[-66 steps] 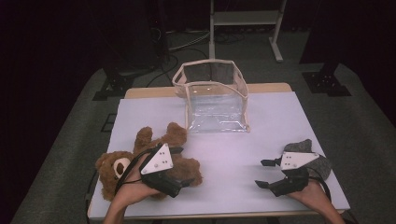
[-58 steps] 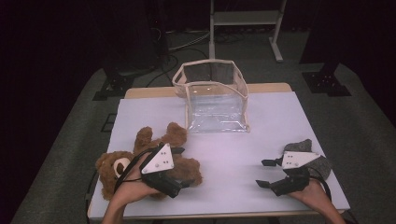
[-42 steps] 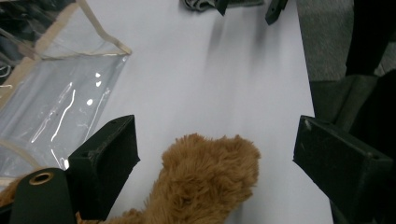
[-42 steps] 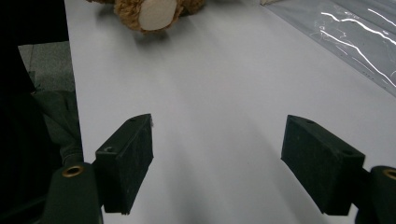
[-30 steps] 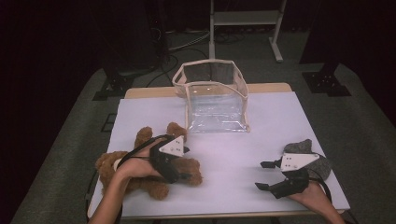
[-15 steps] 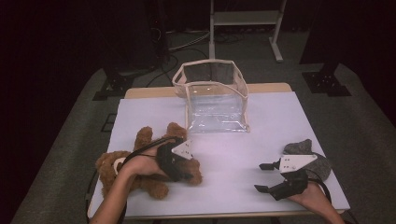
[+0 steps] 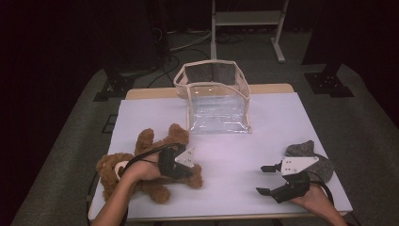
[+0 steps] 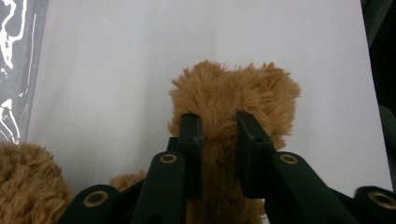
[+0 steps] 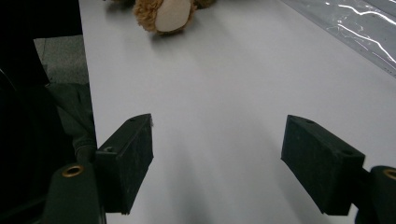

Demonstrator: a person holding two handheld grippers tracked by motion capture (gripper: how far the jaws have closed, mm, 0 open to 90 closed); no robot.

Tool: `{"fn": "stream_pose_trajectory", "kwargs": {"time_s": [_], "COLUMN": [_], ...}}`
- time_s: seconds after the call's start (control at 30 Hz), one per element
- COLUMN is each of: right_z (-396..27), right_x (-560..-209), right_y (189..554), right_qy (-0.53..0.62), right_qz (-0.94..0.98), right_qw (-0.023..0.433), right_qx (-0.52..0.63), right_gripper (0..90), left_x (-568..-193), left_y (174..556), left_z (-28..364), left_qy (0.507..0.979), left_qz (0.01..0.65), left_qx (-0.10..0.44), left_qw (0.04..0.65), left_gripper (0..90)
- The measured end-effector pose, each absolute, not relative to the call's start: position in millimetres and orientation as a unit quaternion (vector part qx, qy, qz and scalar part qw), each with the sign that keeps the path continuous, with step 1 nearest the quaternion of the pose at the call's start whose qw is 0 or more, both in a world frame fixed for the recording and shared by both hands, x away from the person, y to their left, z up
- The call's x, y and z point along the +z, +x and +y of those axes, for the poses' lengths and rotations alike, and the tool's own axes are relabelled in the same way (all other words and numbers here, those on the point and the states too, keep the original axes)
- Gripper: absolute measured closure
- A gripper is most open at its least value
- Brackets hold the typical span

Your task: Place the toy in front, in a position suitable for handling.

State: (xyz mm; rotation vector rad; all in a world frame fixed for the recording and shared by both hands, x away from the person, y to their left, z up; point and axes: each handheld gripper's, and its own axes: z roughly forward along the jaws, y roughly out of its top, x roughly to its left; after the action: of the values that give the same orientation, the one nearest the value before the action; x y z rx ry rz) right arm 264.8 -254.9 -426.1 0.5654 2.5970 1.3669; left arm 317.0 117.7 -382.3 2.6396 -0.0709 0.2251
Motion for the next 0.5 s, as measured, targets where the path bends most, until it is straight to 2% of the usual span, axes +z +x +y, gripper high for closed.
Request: {"fn": "stream_pose_trajectory", "kwargs": {"time_s": [0.3, 0.5], "right_z": [-255, -257], "right_x": [-425, -424], "right_y": [265, 265], "right_qy": [0.188, 0.192], "right_qz": [0.865, 0.863], "right_qw": [0.079, 0.082], "right_qx": [0.458, 0.46], "right_gripper": [23.8, 23.8], "left_x": [-377, -371], "left_y": [311, 312], "left_z": [120, 119], "left_qy": [0.957, 0.949], "left_qz": [-0.037, -0.042], "left_qx": [0.091, 0.076], "left_qw": [0.273, 0.302], "left_gripper": [78.1, 78.2]}}
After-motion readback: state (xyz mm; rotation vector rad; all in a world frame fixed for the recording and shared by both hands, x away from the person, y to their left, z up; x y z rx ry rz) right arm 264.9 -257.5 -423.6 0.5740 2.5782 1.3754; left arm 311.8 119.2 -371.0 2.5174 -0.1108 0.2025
